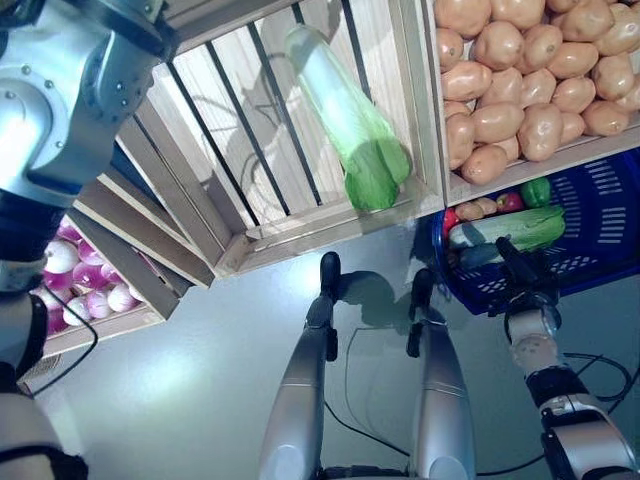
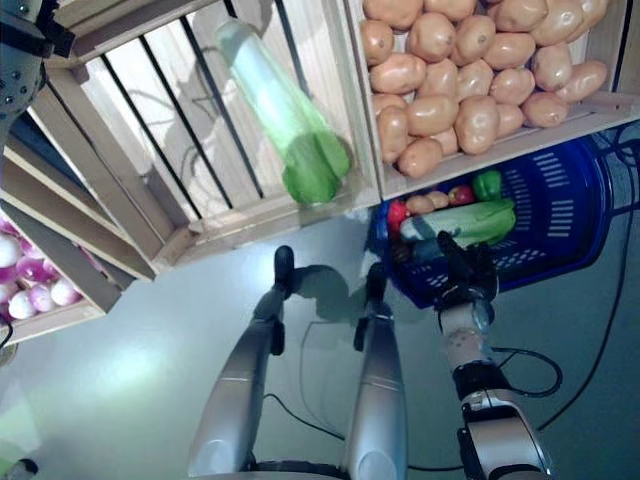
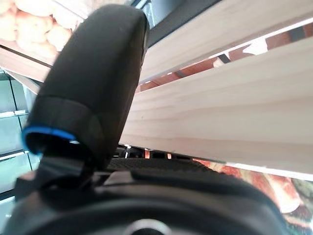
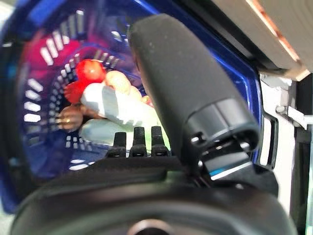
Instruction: Put vegetables into the basket
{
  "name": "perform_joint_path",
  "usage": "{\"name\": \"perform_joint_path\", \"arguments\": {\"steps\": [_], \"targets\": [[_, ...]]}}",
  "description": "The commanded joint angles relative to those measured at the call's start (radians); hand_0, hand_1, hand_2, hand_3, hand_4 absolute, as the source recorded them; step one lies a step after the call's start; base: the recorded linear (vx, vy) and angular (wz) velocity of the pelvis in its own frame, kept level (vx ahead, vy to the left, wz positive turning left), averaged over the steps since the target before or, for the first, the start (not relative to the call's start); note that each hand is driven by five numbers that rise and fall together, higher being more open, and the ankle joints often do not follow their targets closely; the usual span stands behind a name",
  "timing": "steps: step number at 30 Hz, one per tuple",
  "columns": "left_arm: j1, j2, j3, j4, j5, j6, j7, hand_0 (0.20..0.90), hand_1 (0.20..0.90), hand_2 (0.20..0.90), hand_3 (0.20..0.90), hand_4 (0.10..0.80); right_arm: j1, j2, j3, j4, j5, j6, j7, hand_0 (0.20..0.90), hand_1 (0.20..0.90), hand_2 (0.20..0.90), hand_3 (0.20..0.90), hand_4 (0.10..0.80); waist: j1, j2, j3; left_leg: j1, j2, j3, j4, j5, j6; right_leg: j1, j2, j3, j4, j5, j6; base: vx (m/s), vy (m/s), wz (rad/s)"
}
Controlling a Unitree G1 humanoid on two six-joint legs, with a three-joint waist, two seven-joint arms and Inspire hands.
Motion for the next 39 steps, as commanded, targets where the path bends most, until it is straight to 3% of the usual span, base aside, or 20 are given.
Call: {"name": "perform_joint_path", "arguments": {"steps": [1, 4, 8, 13, 16, 18, 23, 30, 39], "targets": [[0.152, -0.039, -0.268, 0.069, -0.026, -0.136, -0.385, 0.9, 0.9, 0.9, 0.9, 0.8, 0.018, -0.084, -0.004, -0.055, -0.087, -0.109, 0.025, 0.9, 0.9, 0.9, 0.9, 0.8, -0.076, 0.055, 0.037, -0.006, 0.041, 0.045, -0.052, 0.047, -0.052, 0.086, 0.104, -0.129, -0.123, 0.089, -0.099, 0.003, 0.012, -0.18], [0.204, -0.053, -0.228, 0.064, -0.113, -0.099, -0.383, 0.9, 0.9, 0.9, 0.9, 0.8, 0.027, -0.081, -0.009, -0.073, -0.12, -0.122, 0.022, 0.9, 0.9, 0.9, 0.9, 0.8, -0.074, 0.059, 0.037, -0.006, 0.04, 0.046, -0.05, 0.044, -0.052, 0.084, 0.102, -0.129, -0.12, 0.087, -0.099, 0.001, 0.02, 0.05], [0.294, -0.061, -0.139, 0.036, -0.115, -0.072, -0.195, 0.9, 0.9, 0.9, 0.9, 0.8, 0.043, -0.08, -0.013, -0.125, -0.154, -0.124, -0.005, 0.9, 0.9, 0.9, 0.9, 0.8, -0.066, 0.065, 0.037, -0.005, 0.036, 0.041, -0.056, 0.047, -0.05, 0.087, 0.098, -0.129, -0.124, 0.085, -0.099, -0.002, 0.018, -0.09], [0.626, -0.105, 0.224, 0.002, 0.009, -0.138, 0.362, 0.9, 0.9, 0.9, 0.9, 0.8, 0.165, -0.001, -0.059, -0.243, -0.213, -0.172, -0.026, 0.9, 0.9, 0.9, 0.9, 0.8, -0.025, 0.066, 0.037, 0.014, 0.02, 0.019, -0.064, 0.04, -0.043, 0.105, 0.094, -0.143, -0.119, 0.066, -0.103, -0.004, -0.016, -0.17], [0.819, -0.193, 0.389, -0.009, 0.083, -0.191, 0.574, 0.9, 0.9, 0.9, 0.9, 0.8, 0.221, 0.046, -0.071, -0.298, -0.238, -0.193, -0.035, 0.9, 0.9, 0.9, 0.9, 0.8, -0.012, 0.061, 0.037, 0.032, 0.007, 0.0, -0.07, 0.037, -0.038, 0.125, 0.099, -0.148, -0.121, 0.062, -0.103, 0.003, -0.045, -0.19], [0.904, -0.259, 0.448, -0.018, 0.108, -0.203, 0.673, 0.9, 0.9, 0.9, 0.9, 0.8, 0.237, 0.071, -0.07, -0.33, -0.249, -0.194, -0.054, 0.9, 0.9, 0.9, 0.9, 0.8, -0.005, 0.054, 0.037, 0.047, 0.0, -0.009, -0.082, 0.04, -0.036, 0.142, 0.105, -0.15, -0.128, 0.062, -0.104, 0.003, -0.033, -0.13], [0.99, -0.337, 0.496, -0.025, 0.135, -0.172, 0.813, 0.9, 0.9, 0.9, 0.9, 0.8, 0.241, 0.094, -0.068, -0.364, -0.256, -0.169, -0.088, 0.9, 0.9, 0.9, 0.9, 0.8, -0.001, 0.039, 0.037, 0.104, 0.002, -0.017, -0.124, 0.049, -0.039, 0.2, 0.118, -0.148, -0.156, 0.066, -0.104, 0.024, 0.008, 0.01], [1.032, -0.359, 0.569, -0.051, 0.107, -0.147, 0.946, 0.9, 0.9, 0.9, 0.9, 0.8, 0.276, 0.126, -0.064, -0.363, -0.258, -0.149, -0.103, 0.9, 0.9, 0.9, 0.9, 0.8, -0.003, 0.02, 0.036, 0.262, 0.019, -0.01, -0.234, 0.071, -0.05, 0.362, 0.113, -0.155, -0.245, 0.076, -0.095, 0.074, 0.019, -0.08], [1.091, -0.401, 0.609, -0.073, 0.107, -0.236, 0.915, 0.9, 0.9, 0.9, 0.9, 0.8, 0.334, 0.164, -0.061, -0.332, -0.291, -0.131, -0.115, 0.9, 0.9, 0.9, 0.9, 0.8, 0.007, 0.006, -0.065, 0.4, 0.048, -0.018, -0.348, 0.088, -0.063, 0.507, 0.109, -0.175, -0.349, 0.093, -0.086, 0.132, 0.001, -0.02]]}}
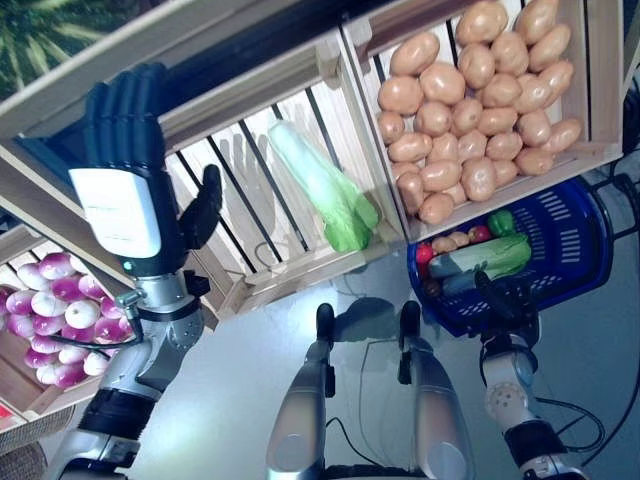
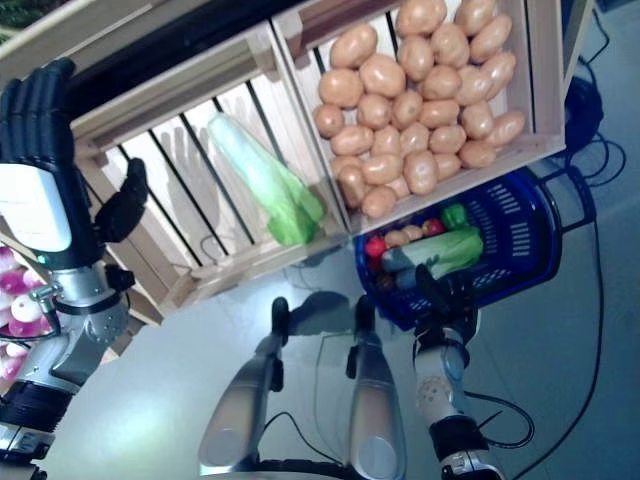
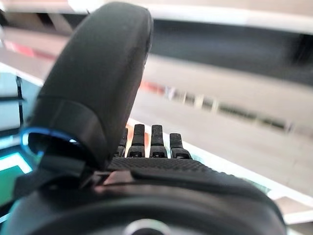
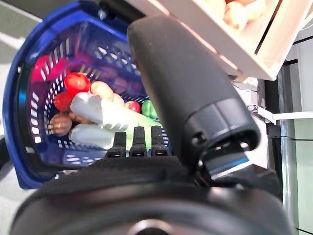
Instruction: Put vegetables into the basket
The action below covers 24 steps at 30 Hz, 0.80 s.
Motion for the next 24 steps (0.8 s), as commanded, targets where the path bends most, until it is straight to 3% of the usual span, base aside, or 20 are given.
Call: {"name": "perform_joint_path", "arguments": {"steps": [1, 7, 9, 13, 18, 20, 24], "targets": [[-0.018, 0.007, 0.059, -0.065, 0.002, -0.121, 0.06, 0.9, 0.9, 0.9, 0.9, 0.8, 0.053, 0.003, -0.048, -0.056, -0.069, -0.034, -0.035, 0.9, 0.9, 0.9, 0.9, 0.8, -0.006, -0.034, -0.099, -0.04, -0.042, -0.012, -0.042, 0.033, -0.008, 0.112, 0.016, -0.058, -0.125, 0.044, -0.025, 0.152, -0.001, 0.03], [0.009, 0.061, -0.042, -0.099, -0.061, -0.249, -0.407, 0.9, 0.9, 0.9, 0.9, 0.8, 0.085, -0.007, -0.073, -0.035, -0.1, 0.0, -0.014, 0.9, 0.9, 0.9, 0.9, 0.8, -0.007, -0.028, -0.143, 0.013, -0.032, -0.009, -0.036, 0.017, -0.011, 0.18, 0.009, -0.079, -0.139, 0.035, -0.025, 0.135, 0.025, 0.1], [0.01, 0.098, -0.092, -0.098, -0.108, -0.26, -0.548, 0.9, 0.9, 0.9, 0.9, 0.8, 0.088, -0.02, -0.076, -0.031, -0.095, 0.01, -0.003, 0.9, 0.9, 0.9, 0.9, 0.8, -0.01, -0.024, -0.14, 0.017, -0.032, -0.006, -0.019, 0.01, -0.008, 0.187, 0.006, -0.083, -0.129, 0.03, -0.027, 0.075, 0.054, 0.1], [-0.016, 0.191, -0.216, -0.117, -0.181, -0.201, -0.798, 0.9, 0.9, 0.9, 0.9, 0.8, 0.081, -0.065, -0.064, -0.021, -0.076, 0.026, 0.023, 0.9, 0.9, 0.9, 0.9, 0.8, -0.021, -0.014, -0.119, 0.016, -0.032, 0.008, 0.017, -0.001, -0.004, 0.192, 0.001, -0.088, -0.112, 0.027, -0.031, 0.048, 0.048, -0.02], [-0.106, 0.271, -0.323, -0.139, -0.239, -0.163, -0.946, 0.9, 0.9, 0.9, 0.9, 0.8, 0.05, -0.124, -0.038, 0.0, -0.06, 0.041, 0.037, 0.9, 0.9, 0.9, 0.9, 0.8, -0.033, -0.003, -0.089, -0.001, -0.024, 0.021, 0.021, 0.007, -0.005, 0.18, -0.001, -0.084, -0.108, 0.028, -0.03, 0.016, 0.023, -0.06], [-0.192, 0.31, -0.385, -0.159, -0.267, -0.141, -1.039, 0.9, 0.9, 0.9, 0.9, 0.8, 0.014, -0.157, -0.02, 0.018, -0.039, 0.043, 0.043, 0.9, 0.9, 0.9, 0.9, 0.8, -0.04, 0.004, -0.064, -0.029, -0.023, 0.026, 0.029, 0.013, -0.004, 0.15, 0.002, -0.08, -0.095, 0.028, -0.034, -0.056, 0.006, -0.11], [-0.298, 0.342, -0.465, -0.158, -0.27, -0.089, -1.063, 0.9, 0.9, 0.9, 0.9, 0.8, -0.017, -0.182, 0.0, 0.029, -0.017, 0.026, 0.055, 0.9, 0.9, 0.9, 0.9, 0.8, -0.045, 0.004, -0.03, -0.078, -0.022, 0.026, 0.069, 0.012, -0.004, 0.104, 0.005, -0.083, -0.057, 0.021, -0.041, -0.044, -0.008, -0.03]]}}
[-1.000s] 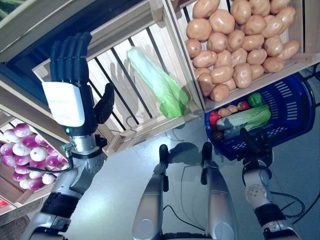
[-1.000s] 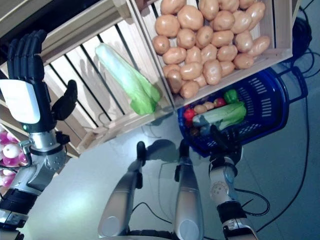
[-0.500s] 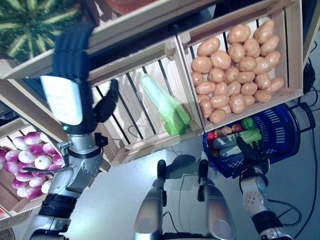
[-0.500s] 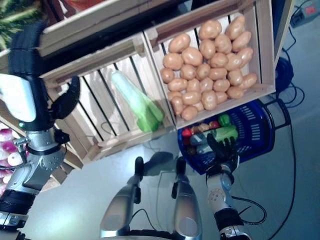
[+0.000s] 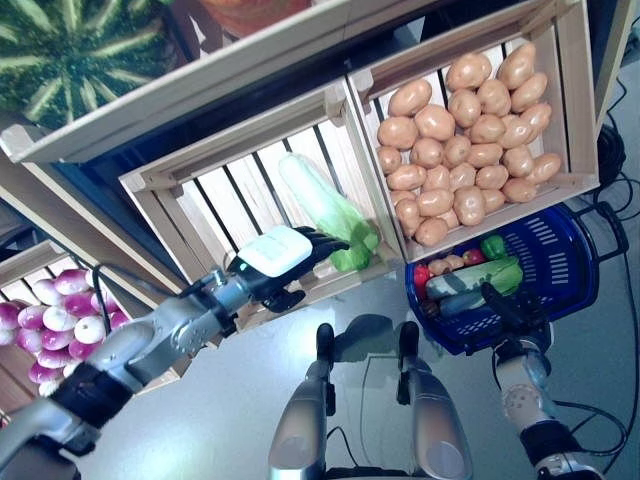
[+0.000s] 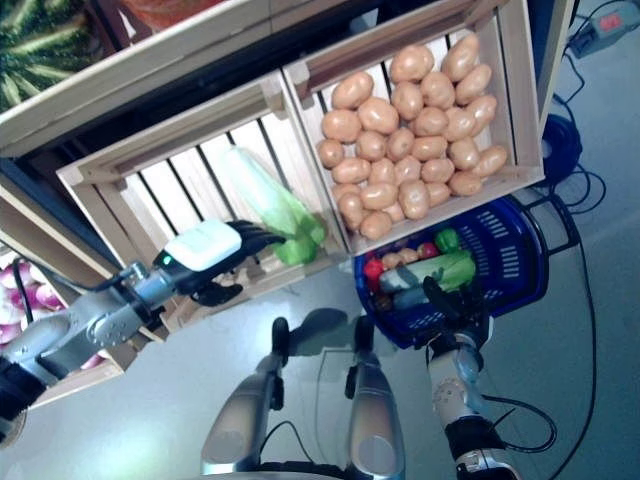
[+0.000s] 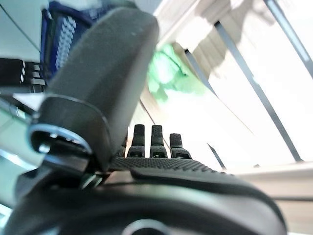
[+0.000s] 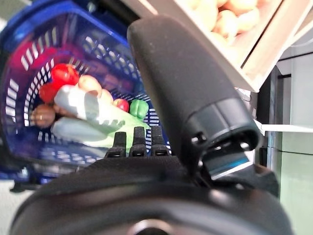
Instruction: Put vegetables into the basket
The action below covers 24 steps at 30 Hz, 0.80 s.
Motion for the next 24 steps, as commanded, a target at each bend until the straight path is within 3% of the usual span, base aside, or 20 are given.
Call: {"name": "perform_joint_path", "arguments": {"steps": [1, 5, 11, 16, 24], "targets": [[-0.098, 0.019, 0.024, -0.088, -0.05, 0.026, 0.022, 0.9, 0.9, 0.9, 0.9, 0.8, 0.001, -0.077, -0.003, -0.048, 0.024, -0.06, 0.051, 0.9, 0.9, 0.9, 0.9, 0.8, -0.033, -0.005, 0.0, -0.121, -0.026, 0.021, 0.088, 0.007, -0.005, 0.043, 0.007, -0.056, -0.012, 0.007, -0.042, -0.054, -0.021, 0.03], [-0.178, 0.036, -0.013, -0.056, 0.029, 0.071, 0.087, 0.9, 0.9, 0.9, 0.9, 0.8, -0.023, -0.091, 0.009, -0.032, 0.049, -0.072, 0.066, 0.9, 0.9, 0.9, 0.9, 0.8, -0.037, -0.011, 0.029, -0.178, -0.029, 0.018, 0.133, 0.006, -0.006, -0.002, 0.009, -0.052, 0.017, 0.003, -0.048, -0.04, -0.019, 0.02], [-0.235, 0.049, -0.004, -0.003, 0.16, 0.137, 0.292, 0.9, 0.9, 0.9, 0.9, 0.8, -0.017, -0.092, 0.024, -0.075, 0.029, -0.094, 0.055, 0.9, 0.9, 0.9, 0.9, 0.8, -0.041, -0.024, 0.038, -0.28, -0.038, 0.025, 0.212, -0.014, 0.005, -0.108, 0.008, -0.044, 0.09, -0.012, -0.057, -0.044, -0.001, 0.0], [-0.219, 0.041, 0.019, 0.087, 0.207, 0.154, 0.501, 0.9, 0.9, 0.9, 0.9, 0.8, 0.005, -0.087, 0.025, -0.106, 0.017, -0.098, 0.055, 0.9, 0.9, 0.9, 0.9, 0.8, -0.046, -0.036, 0.038, -0.36, -0.035, 0.022, 0.311, -0.052, 0.012, -0.203, 0.004, -0.03, 0.181, -0.041, -0.061, -0.033, 0.011, 0.06], [-0.181, -0.034, 0.013, 0.239, 0.257, 0.195, 0.706, 0.9, 0.9, 0.9, 0.9, 0.8, -0.013, -0.094, 0.035, -0.148, -0.012, -0.073, 0.031, 0.9, 0.9, 0.9, 0.9, 0.8, -0.057, -0.046, 0.038, -0.404, -0.037, 0.029, 0.32, -0.051, 0.013, -0.264, 0.013, 0.003, 0.194, -0.031, -0.053, -0.031, 0.048, -0.03]]}}
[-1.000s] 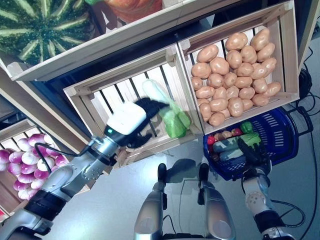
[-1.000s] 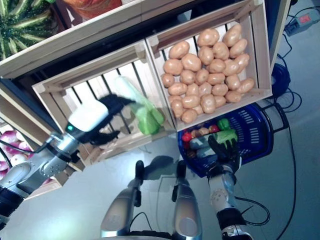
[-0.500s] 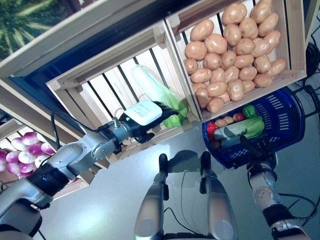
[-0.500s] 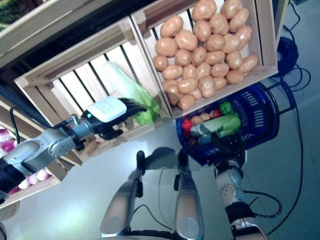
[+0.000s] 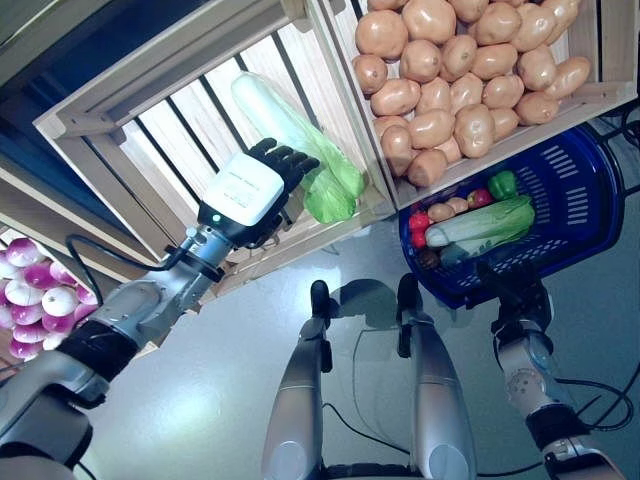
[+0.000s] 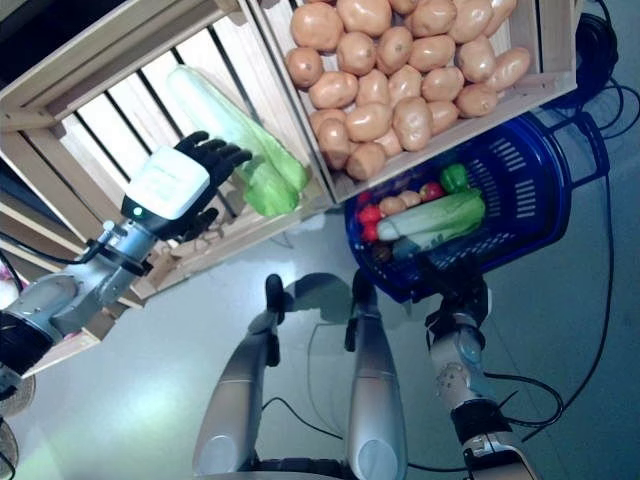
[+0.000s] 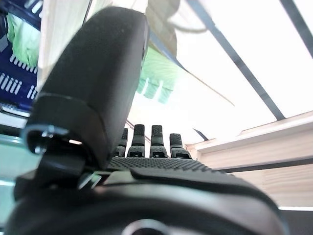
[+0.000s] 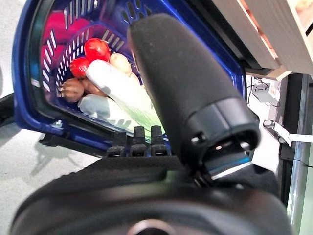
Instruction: Put vegetables into the basket
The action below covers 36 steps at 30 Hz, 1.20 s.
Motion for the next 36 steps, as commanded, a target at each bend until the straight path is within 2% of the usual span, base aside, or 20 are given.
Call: {"name": "perform_joint_path", "arguments": {"steps": [1, 9, 14, 18, 23, 33, 36], "targets": [[-0.009, 0.017, 0.102, -0.017, 0.031, 0.028, 0.161, 0.9, 0.9, 0.9, 0.9, 0.8, 0.04, -0.056, -0.014, -0.123, -0.013, -0.059, -0.007, 0.9, 0.9, 0.9, 0.9, 0.8, -0.015, -0.04, -0.003, -0.085, -0.032, 0.026, 0.088, -0.013, 0.021, 0.079, 0.026, -0.036, -0.07, 0.03, -0.017, -0.022, 0.034, -0.03], [-0.069, -0.016, 0.028, 0.095, 0.128, 0.047, 0.32, 0.9, 0.9, 0.9, 0.9, 0.8, 0.001, -0.063, 0.015, -0.149, -0.028, -0.031, -0.037, 0.9, 0.9, 0.9, 0.9, 0.8, -0.035, -0.051, -0.003, -0.1, -0.028, 0.028, 0.07, 0.001, 0.012, 0.058, 0.036, -0.019, -0.088, 0.048, -0.01, -0.009, 0.009, -0.01], [-0.123, -0.034, -0.008, 0.133, 0.17, 0.042, 0.328, 0.9, 0.9, 0.9, 0.9, 0.8, -0.024, -0.061, 0.033, -0.16, -0.039, -0.022, -0.057, 0.9, 0.9, 0.9, 0.9, 0.8, -0.048, -0.054, -0.003, -0.102, -0.026, 0.038, 0.054, 0.007, 0.009, 0.051, 0.04, -0.012, -0.105, 0.058, -0.007, -0.022, 0.016, -0.06], [-0.182, -0.05, -0.05, 0.168, 0.18, 0.079, 0.28, 0.9, 0.9, 0.9, 0.9, 0.8, -0.048, -0.058, 0.047, -0.163, -0.049, -0.008, -0.069, 0.9, 0.9, 0.9, 0.9, 0.8, -0.061, -0.061, -0.003, -0.111, -0.021, 0.042, 0.063, 0.006, 0.006, 0.042, 0.042, -0.003, -0.104, 0.061, -0.005, -0.004, 0.007, -0.09], [-0.232, -0.061, -0.069, 0.262, 0.2, 0.089, 0.326, 0.9, 0.9, 0.9, 0.9, 0.8, -0.073, -0.066, 0.052, -0.157, -0.044, -0.005, -0.083, 0.9, 0.9, 0.9, 0.9, 0.8, -0.074, -0.07, -0.003, -0.118, -0.015, 0.05, 0.066, 0.005, 0.004, 0.033, 0.046, 0.005, -0.106, 0.063, -0.007, 0.003, 0.005, -0.04], [-0.306, -0.085, -0.114, 0.355, 0.209, 0.095, 0.19, 0.9, 0.9, 0.9, 0.9, 0.8, -0.092, -0.067, 0.055, -0.153, -0.051, 0.004, -0.078, 0.9, 0.9, 0.9, 0.9, 0.8, -0.091, -0.081, -0.003, -0.134, -0.009, 0.058, 0.07, 0.004, 0.001, 0.016, 0.05, 0.01, -0.108, 0.067, -0.006, 0.004, 0.002, -0.03], [-0.32, -0.097, -0.138, 0.398, 0.162, 0.146, 0.098, 0.9, 0.9, 0.9, 0.9, 0.8, -0.097, -0.07, 0.057, -0.147, -0.049, 0.004, -0.073, 0.9, 0.9, 0.9, 0.9, 0.8, -0.097, -0.081, -0.003, -0.143, -0.01, 0.058, 0.072, 0.004, 0.001, 0.006, 0.049, 0.011, -0.106, 0.068, -0.004, 0.0, 0.0, 0.0]]}}
